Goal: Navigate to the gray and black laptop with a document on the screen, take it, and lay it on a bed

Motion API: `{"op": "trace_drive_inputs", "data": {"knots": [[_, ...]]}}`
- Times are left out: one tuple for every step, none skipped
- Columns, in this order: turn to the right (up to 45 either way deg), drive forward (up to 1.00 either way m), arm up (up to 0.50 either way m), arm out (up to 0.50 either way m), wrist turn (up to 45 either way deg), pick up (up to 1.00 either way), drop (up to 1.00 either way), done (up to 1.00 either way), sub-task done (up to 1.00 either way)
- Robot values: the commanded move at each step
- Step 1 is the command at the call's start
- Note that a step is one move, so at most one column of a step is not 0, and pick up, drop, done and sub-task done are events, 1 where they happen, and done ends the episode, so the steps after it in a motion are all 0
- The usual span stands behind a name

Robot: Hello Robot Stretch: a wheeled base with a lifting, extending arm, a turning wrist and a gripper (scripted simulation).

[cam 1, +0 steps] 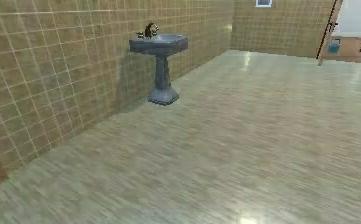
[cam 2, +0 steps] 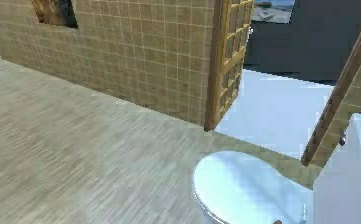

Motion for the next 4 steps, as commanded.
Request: {"op": "trace_drive_inputs", "data": {"knots": [[24.0, 0.0, 0.0, 0.0, 0.0, 0.0, 0.0, 0.0, 0.0], [0.0, 0.4, 0.0, 0.0, 0.0, 0.0, 0.0, 0.0, 0.0], [18.0, 0.0, 0.0, 0.0, 0.0, 0.0, 0.0, 0.0, 0.0], [0.0, 1.0, 0.0, 0.0, 0.0, 0.0, 0.0, 0.0, 0.0]]}}
